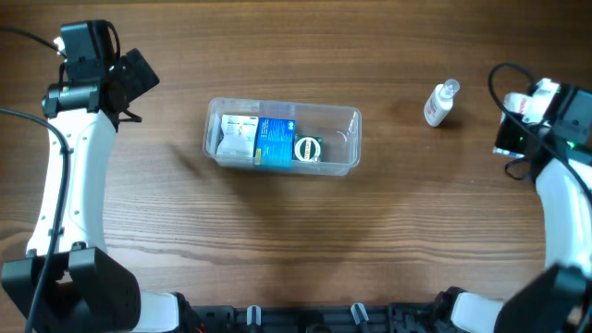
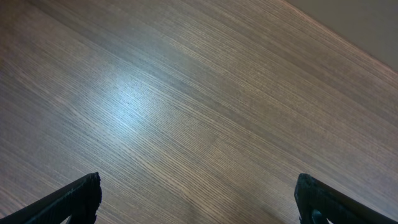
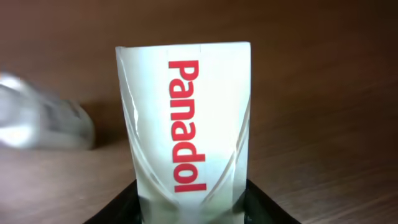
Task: Pack container
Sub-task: 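Lift the Panadol box and carry it over the container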
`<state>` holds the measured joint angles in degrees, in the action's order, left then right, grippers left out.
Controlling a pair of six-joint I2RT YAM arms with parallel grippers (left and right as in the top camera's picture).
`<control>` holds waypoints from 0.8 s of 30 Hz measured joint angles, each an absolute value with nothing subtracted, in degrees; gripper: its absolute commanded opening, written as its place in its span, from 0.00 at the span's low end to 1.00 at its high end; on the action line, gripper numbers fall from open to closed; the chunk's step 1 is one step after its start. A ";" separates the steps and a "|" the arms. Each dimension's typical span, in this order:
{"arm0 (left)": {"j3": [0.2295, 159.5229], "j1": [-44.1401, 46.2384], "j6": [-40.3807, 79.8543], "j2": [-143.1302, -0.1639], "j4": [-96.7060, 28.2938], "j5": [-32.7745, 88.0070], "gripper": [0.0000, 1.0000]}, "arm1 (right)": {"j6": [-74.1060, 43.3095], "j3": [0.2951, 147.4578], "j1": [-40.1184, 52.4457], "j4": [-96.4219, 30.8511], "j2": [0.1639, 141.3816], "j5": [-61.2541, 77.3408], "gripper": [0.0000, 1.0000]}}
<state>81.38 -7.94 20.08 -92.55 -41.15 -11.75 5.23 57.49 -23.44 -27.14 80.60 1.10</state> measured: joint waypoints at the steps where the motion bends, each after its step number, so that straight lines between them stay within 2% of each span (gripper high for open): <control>1: 81.38 -7.94 20.05 -92.55 -41.15 -11.75 1.00 | 4.67 57.49 -23.20 -27.88 77.91 1.45 0.44; 8: 81.38 -7.94 20.05 -92.55 -41.15 -11.75 1.00 | 1.93 57.54 -13.67 -29.56 65.87 3.31 0.45; 13: 81.38 -7.94 20.08 -92.55 -41.15 -11.75 1.00 | 1.06 57.60 0.78 -27.03 62.50 5.15 0.45; 18: 81.38 -7.94 20.05 -92.55 -41.12 -11.75 1.00 | 1.06 57.63 15.49 -21.17 64.45 5.13 0.45; 24: 81.38 -7.94 20.05 -92.55 -41.15 -11.73 1.00 | 5.67 57.71 30.94 -12.49 76.58 3.88 0.45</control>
<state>81.38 -7.94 20.05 -92.55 -41.15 -11.73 5.67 57.71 30.94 -12.49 76.58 3.88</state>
